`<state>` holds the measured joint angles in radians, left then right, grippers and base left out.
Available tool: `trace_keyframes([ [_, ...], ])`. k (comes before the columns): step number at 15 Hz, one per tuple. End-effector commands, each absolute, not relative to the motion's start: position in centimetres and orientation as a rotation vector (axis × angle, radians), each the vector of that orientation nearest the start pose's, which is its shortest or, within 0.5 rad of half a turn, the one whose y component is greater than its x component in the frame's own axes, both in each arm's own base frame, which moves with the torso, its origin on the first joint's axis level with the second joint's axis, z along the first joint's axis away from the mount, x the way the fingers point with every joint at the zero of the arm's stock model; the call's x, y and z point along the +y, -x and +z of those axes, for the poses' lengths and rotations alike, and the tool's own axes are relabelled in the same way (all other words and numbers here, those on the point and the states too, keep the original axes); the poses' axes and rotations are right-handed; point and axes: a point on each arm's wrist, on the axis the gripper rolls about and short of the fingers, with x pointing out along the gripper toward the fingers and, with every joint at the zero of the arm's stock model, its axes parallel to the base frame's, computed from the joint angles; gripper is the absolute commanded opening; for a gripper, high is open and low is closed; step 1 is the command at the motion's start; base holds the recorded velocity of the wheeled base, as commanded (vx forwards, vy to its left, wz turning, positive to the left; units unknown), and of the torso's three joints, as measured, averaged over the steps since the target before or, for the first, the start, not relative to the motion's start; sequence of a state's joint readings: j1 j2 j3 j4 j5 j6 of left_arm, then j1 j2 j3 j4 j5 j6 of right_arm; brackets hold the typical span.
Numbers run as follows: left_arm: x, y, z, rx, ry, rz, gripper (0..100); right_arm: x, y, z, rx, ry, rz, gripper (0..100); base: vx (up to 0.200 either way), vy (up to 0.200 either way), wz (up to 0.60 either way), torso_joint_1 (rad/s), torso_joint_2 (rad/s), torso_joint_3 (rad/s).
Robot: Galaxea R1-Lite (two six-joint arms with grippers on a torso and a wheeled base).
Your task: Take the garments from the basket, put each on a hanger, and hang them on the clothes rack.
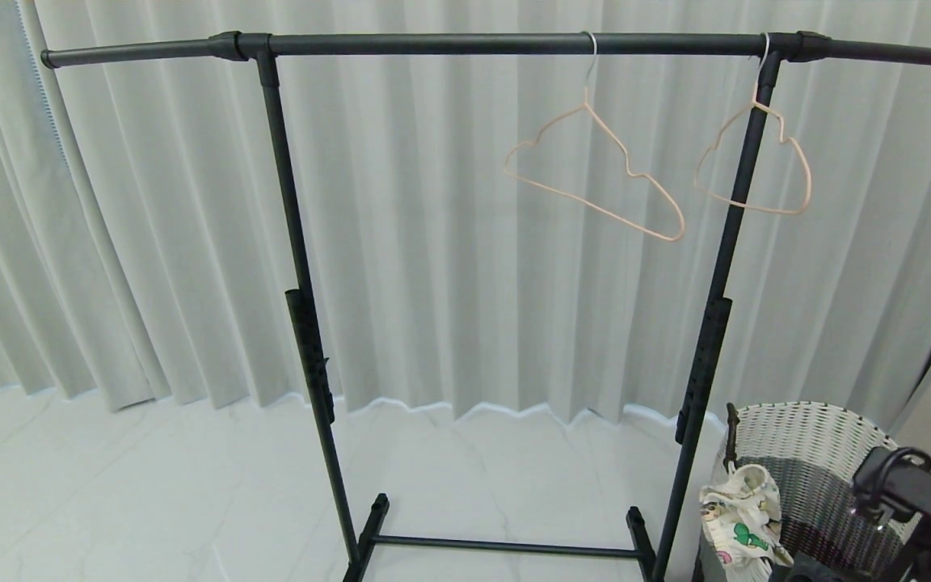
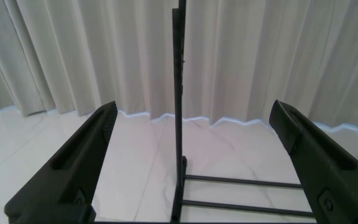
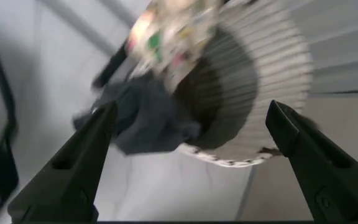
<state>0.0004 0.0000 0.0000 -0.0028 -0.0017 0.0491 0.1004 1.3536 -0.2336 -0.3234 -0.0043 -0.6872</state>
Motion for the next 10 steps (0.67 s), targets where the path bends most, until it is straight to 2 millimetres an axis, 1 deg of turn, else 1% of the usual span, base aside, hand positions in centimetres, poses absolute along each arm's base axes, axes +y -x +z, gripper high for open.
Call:
trace_keyframes([
  [1,0.0,2.3,7.6,-0.003,-0.049,0.0,100,1.6,-15.9,3.7,0.985,0.748,0.494,100,0.0,0.0,0.0,0.0,0.0,0.0],
  [3,0.0,2.3,7.6,-0.003,-0.049,-0.001,100,1.7,-17.3,2.3,0.998,0.754,0.492,100,0.0,0.0,0.0,0.0,0.0,0.0],
  [5,0.0,2.3,7.6,-0.003,-0.049,0.0,100,1.6,-18.2,1.1,1.037,0.778,0.444,100,0.0,0.0,0.0,0.0,0.0,0.0],
  [6,0.0,2.3,7.6,-0.003,-0.049,0.0,100,1.6,-18.5,0.9,1.036,0.778,0.442,100,0.0,0.0,0.0,0.0,0.0,0.0],
  [7,0.0,2.3,7.6,-0.003,-0.049,0.0,100,1.6,-19.5,0.5,1.028,0.777,0.436,100,0.0,0.0,0.0,0.0,0.0,0.0],
  [10,0.0,2.3,7.6,-0.003,-0.049,-0.001,100,1.5,-21.2,0.2,1.001,0.787,0.389,100,0.0,0.0,0.0,0.0,0.0,0.0],
])
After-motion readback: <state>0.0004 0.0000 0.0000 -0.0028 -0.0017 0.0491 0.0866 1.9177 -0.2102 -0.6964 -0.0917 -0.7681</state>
